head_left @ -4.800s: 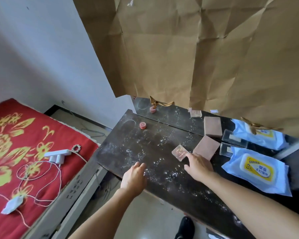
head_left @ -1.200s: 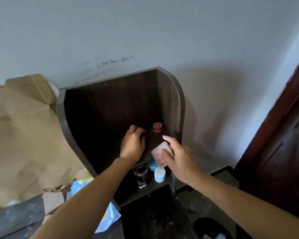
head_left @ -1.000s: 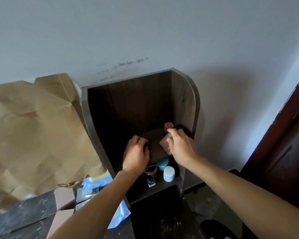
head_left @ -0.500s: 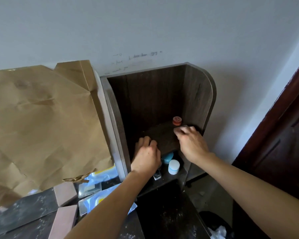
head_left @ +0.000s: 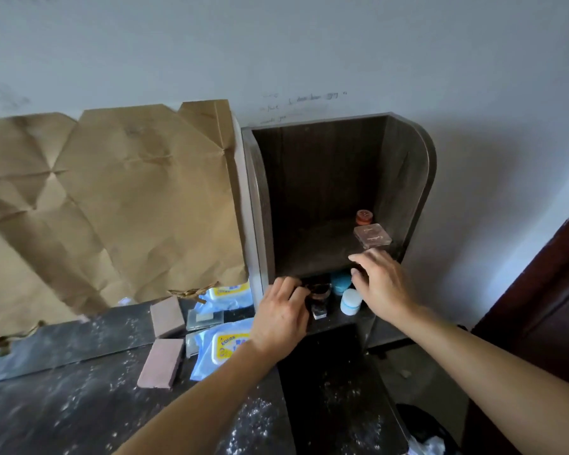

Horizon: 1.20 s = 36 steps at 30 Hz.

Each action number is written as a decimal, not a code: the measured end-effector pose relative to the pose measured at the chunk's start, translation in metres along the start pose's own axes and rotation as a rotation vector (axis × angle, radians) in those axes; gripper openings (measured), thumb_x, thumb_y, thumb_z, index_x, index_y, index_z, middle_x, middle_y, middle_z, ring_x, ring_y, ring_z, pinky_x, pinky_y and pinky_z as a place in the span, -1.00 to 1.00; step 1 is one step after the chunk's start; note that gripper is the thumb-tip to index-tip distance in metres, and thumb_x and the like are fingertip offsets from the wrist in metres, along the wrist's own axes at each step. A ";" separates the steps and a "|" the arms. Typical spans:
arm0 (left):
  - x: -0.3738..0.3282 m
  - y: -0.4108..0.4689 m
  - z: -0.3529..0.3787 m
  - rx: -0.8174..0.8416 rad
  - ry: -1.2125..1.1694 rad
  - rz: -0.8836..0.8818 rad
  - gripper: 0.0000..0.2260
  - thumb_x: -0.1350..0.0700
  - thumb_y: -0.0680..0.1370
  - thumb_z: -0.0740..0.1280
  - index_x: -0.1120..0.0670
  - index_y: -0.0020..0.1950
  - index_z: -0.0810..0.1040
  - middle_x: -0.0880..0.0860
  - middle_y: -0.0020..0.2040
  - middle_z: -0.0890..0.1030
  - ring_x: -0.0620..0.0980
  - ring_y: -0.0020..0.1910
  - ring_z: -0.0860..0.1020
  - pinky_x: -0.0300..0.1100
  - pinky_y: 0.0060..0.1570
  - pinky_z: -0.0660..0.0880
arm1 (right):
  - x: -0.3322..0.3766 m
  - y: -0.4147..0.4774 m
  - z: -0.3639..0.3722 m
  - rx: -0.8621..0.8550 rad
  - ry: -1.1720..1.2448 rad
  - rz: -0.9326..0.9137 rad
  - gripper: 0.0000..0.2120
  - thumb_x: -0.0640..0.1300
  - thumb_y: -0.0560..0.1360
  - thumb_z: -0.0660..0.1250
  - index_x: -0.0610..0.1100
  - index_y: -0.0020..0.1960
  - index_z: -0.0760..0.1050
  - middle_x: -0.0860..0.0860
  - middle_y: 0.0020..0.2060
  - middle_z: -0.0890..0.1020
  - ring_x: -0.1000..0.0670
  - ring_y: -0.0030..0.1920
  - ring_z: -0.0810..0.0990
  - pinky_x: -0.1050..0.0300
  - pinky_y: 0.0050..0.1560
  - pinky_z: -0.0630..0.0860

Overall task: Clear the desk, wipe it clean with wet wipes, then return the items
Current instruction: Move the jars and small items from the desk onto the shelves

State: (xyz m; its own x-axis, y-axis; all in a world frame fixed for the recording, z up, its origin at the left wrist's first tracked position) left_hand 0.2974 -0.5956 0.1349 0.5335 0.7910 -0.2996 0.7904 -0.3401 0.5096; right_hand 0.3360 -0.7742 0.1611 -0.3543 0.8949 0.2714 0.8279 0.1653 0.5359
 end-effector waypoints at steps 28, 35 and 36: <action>0.270 -0.265 -0.026 0.469 0.207 -0.970 -0.69 -0.02 0.54 0.22 0.09 0.22 0.44 0.09 0.18 0.44 0.10 0.19 0.42 -0.06 0.14 0.40 | 0.213 -0.065 0.264 0.740 0.037 -0.193 -0.79 -0.05 0.52 0.21 -0.08 0.08 0.51 0.03 0.05 0.56 -0.04 0.11 0.50 0.08 -0.13 0.44; 0.339 -0.240 0.027 0.602 0.157 -0.911 -0.49 -0.21 0.51 0.24 0.06 0.34 0.31 0.11 0.29 0.32 0.11 0.27 0.32 -0.03 0.25 0.32 | 0.233 -0.040 0.344 0.807 -0.066 -0.205 -0.76 -0.15 0.48 0.22 -0.13 0.12 0.52 -0.01 0.10 0.54 -0.09 0.14 0.48 0.03 0.07 0.39; 0.342 -0.239 0.034 0.619 0.159 -0.893 -0.46 -0.23 0.49 0.25 0.07 0.33 0.30 0.10 0.29 0.31 0.11 0.27 0.31 -0.03 0.24 0.32 | 0.238 -0.039 0.354 0.821 -0.082 -0.218 -0.76 -0.15 0.46 0.24 -0.14 0.11 0.51 -0.02 0.11 0.54 -0.10 0.13 0.48 0.03 0.09 0.37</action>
State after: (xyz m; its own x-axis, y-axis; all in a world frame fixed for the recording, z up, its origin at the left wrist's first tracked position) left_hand 0.3016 -0.2606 -0.1165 -0.3155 0.9207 -0.2296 0.9108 0.2260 -0.3455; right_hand 0.3736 -0.4210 -0.0783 -0.5363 0.8300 0.1533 0.8085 0.5574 -0.1889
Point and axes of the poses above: each hand's wrist, its own y-axis towards the middle knuckle, its own z-axis out of the palm, x = y × z, the point moved 8 cm from there along y, towards the middle knuckle
